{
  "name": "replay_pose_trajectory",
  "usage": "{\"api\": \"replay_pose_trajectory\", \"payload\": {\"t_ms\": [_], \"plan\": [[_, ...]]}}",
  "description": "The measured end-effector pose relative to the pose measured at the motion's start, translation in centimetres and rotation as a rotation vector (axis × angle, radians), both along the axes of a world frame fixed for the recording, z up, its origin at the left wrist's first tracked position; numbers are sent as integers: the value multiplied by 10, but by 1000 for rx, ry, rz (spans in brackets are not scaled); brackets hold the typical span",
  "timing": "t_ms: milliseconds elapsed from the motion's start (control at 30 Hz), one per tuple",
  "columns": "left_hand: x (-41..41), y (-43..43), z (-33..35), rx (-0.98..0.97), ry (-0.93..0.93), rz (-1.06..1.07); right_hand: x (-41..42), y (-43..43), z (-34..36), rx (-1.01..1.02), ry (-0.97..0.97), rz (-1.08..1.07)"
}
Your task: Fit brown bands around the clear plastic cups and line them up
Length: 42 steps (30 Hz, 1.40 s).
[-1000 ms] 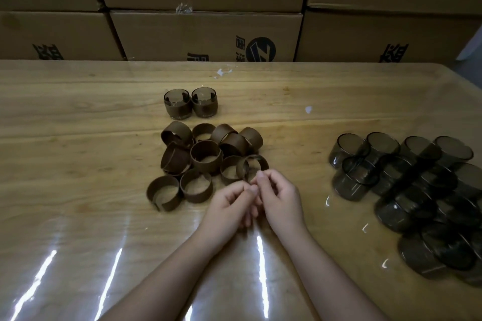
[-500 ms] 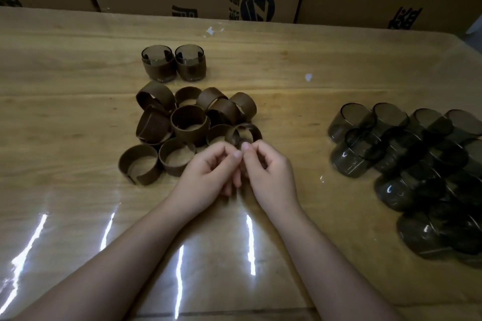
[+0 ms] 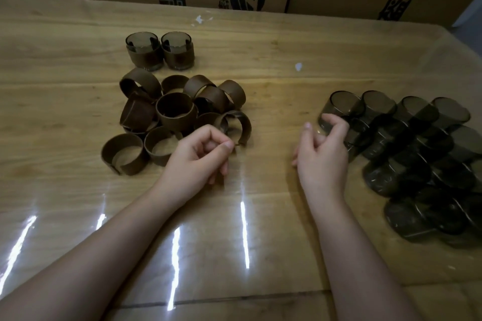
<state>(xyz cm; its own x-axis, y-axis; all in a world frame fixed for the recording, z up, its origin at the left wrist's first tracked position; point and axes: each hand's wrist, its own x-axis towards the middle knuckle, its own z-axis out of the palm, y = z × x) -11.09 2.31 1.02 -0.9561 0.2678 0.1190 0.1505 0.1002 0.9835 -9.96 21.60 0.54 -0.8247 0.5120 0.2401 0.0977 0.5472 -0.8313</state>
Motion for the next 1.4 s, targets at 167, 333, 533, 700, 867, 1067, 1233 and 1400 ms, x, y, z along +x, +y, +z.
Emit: {"api": "replay_pose_trajectory", "payload": {"t_ms": [167,333,533,700,867,1067,1233,1400], "plan": [[4,-2,2,21,37,26,-2,0,0,17,-17,-84],[7,1,5,13,39,21,-2,7,4,67,-86,-136],[9,1,4,7,40,-4,-1,8,7,139,-176,-178],[7,1,4,18,45,-7,4,12,11,505,-387,-190],[9,4,6,7,17,-23,3,18,13,573,-371,-210],[9,3,8,-10,21,-30,8,0,21,542,-268,-84],[9,4,3,28,125,63,17,-44,9,370,148,227],[8,5,2,110,164,144,11,-57,-10,52,440,373]]}}
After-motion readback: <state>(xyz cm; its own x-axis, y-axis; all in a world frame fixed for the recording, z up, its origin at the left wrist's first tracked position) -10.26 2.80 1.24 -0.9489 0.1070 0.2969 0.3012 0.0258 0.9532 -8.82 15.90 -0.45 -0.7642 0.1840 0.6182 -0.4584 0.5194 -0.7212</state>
